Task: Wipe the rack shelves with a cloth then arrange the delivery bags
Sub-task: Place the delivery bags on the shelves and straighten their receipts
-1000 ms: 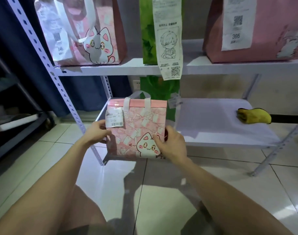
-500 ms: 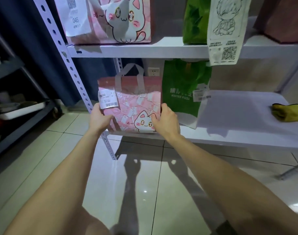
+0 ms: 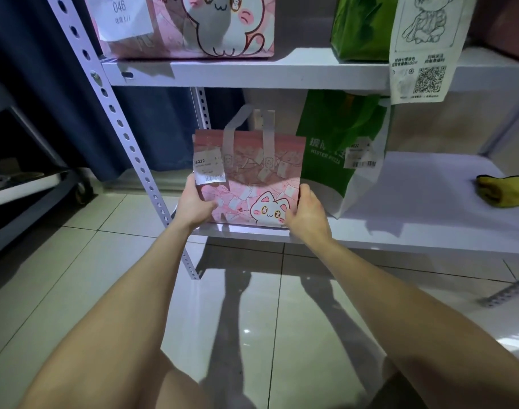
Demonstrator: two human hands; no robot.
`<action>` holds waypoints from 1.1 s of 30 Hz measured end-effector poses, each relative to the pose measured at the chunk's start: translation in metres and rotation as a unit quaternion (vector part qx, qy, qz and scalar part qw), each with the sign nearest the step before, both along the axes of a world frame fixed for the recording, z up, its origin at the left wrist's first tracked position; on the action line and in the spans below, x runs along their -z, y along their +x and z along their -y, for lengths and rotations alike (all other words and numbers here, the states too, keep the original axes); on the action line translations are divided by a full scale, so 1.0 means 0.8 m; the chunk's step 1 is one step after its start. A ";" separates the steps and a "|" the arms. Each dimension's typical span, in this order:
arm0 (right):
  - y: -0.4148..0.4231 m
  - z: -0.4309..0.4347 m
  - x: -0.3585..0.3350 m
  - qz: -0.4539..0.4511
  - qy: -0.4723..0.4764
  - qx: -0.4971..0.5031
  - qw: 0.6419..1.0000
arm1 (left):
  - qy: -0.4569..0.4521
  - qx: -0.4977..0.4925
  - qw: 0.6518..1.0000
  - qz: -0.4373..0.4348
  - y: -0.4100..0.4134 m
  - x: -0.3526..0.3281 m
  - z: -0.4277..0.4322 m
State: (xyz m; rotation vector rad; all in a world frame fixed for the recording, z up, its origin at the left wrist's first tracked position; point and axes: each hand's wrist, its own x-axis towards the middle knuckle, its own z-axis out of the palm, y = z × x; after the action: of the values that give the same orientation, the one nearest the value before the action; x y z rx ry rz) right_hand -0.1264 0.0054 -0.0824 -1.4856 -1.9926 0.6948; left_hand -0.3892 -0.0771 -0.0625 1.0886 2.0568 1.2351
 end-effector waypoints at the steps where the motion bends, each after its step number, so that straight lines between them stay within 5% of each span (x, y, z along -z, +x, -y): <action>1: 0.004 0.003 0.002 -0.003 0.010 -0.002 1.000 | -0.003 0.001 1.000 -0.003 -0.002 -0.001 -0.001; 12: -0.002 0.032 0.022 -0.013 0.050 -0.047 0.998 | -0.014 -0.042 0.999 -0.023 -0.017 0.001 0.017; 21: 0.077 0.013 0.018 -0.018 0.063 0.033 0.997 | 0.103 -0.148 0.955 -0.237 0.036 -0.042 0.032; 25: 0.113 -0.012 0.003 -0.009 0.041 0.098 0.994 | 0.137 -0.001 0.961 -0.242 0.106 -0.055 0.019; 33: 0.121 -0.086 0.002 0.086 0.004 0.144 0.986 | 0.007 0.237 0.945 -0.226 0.196 -0.027 -0.012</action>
State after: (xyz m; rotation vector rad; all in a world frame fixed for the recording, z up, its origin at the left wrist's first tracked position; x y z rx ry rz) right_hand -0.0297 0.0741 -0.0840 -1.8338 -1.8435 0.4482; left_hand -0.2323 -0.0677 -0.0412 1.8787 1.9111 0.8076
